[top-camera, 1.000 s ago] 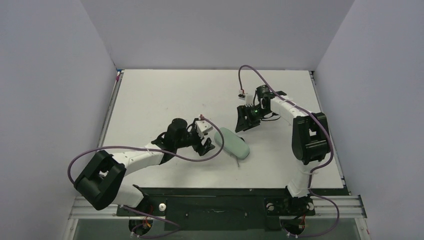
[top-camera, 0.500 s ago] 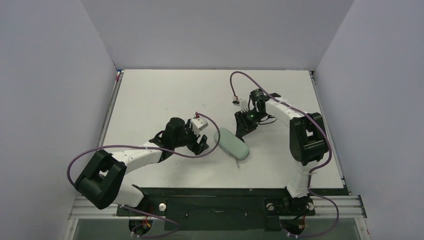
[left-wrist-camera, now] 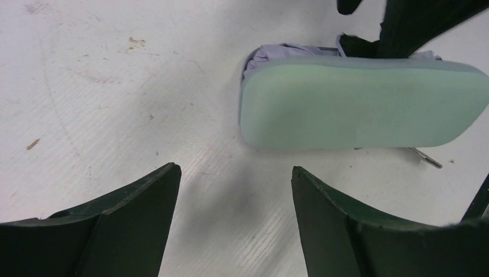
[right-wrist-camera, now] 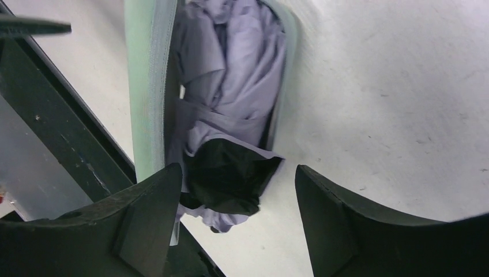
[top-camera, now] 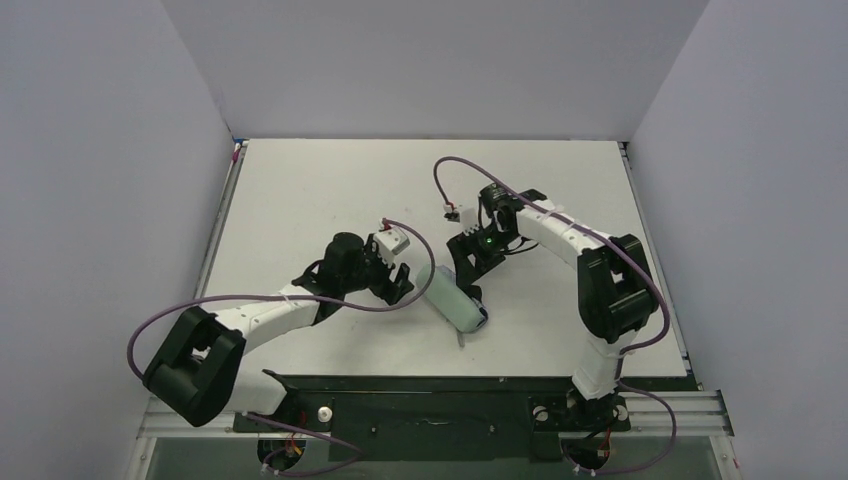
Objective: Open the umbrella
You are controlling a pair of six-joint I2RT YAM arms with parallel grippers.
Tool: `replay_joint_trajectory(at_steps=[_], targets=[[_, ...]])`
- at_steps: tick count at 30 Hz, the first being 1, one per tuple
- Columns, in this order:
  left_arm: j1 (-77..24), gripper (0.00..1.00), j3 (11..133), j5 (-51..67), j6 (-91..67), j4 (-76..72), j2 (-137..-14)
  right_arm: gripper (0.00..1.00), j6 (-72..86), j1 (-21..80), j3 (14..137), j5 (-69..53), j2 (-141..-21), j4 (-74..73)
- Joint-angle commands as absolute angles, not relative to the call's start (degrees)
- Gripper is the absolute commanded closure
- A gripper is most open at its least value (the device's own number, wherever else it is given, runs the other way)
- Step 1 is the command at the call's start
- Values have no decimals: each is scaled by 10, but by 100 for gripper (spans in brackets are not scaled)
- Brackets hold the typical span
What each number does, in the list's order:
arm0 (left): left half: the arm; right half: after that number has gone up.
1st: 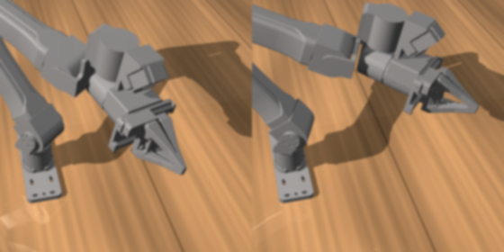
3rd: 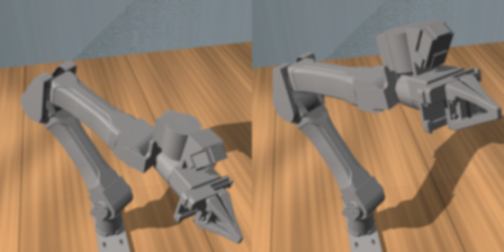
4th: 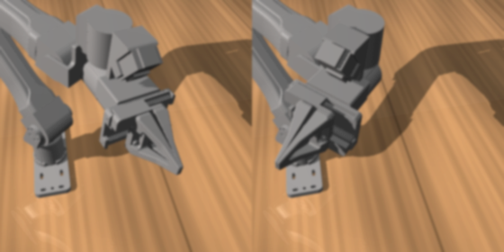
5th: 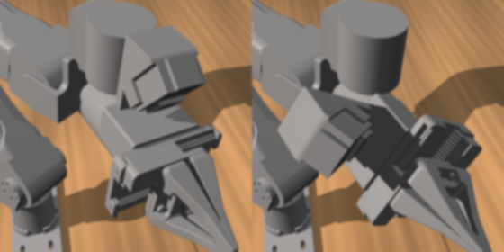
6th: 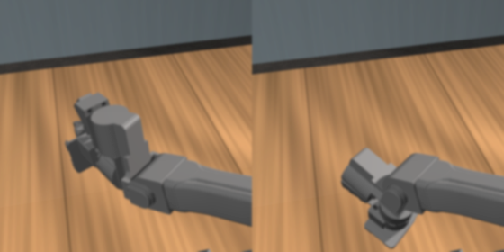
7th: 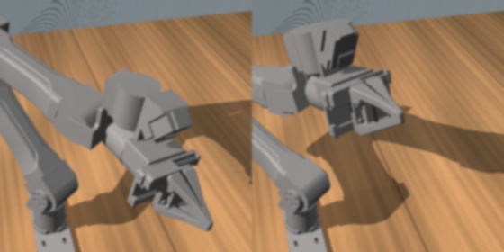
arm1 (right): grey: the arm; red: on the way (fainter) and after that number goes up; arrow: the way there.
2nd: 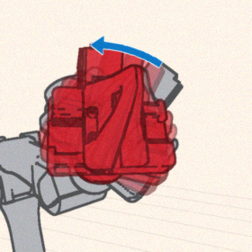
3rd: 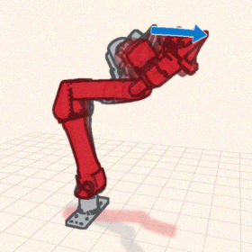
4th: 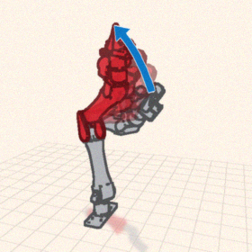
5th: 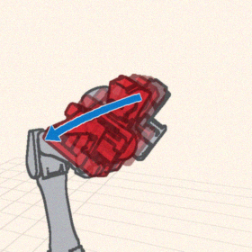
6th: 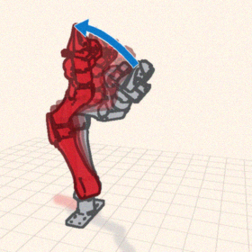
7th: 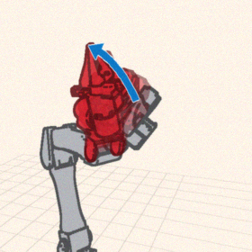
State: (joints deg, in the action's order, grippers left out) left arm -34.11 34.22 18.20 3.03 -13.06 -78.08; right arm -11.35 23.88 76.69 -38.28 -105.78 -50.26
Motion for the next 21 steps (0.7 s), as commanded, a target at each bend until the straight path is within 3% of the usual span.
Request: replay_joint_trajectory(at_steps=[1, 14, 18, 20, 21], targets=[[-305, 32, 345, 169, -6, -125, -740, 32, -101, 287, 752, -324, -1001, -482], [-155, 31, 356, 137, -67, -53, -656, 32, -42, 424, 671, -116, -993, -397], [-132, 30, 348, 141, -51, -43, -633, 46, -37, 440, 650, -44, -1012, -377], [-126, 30, 344, 141, -41, -38, -626, 61, -39, 435, 645, -18, -1016, -375], [-124, 30, 341, 141, -34, -37, -623, 74, -40, 431, 645, -10, -1016, -376]])
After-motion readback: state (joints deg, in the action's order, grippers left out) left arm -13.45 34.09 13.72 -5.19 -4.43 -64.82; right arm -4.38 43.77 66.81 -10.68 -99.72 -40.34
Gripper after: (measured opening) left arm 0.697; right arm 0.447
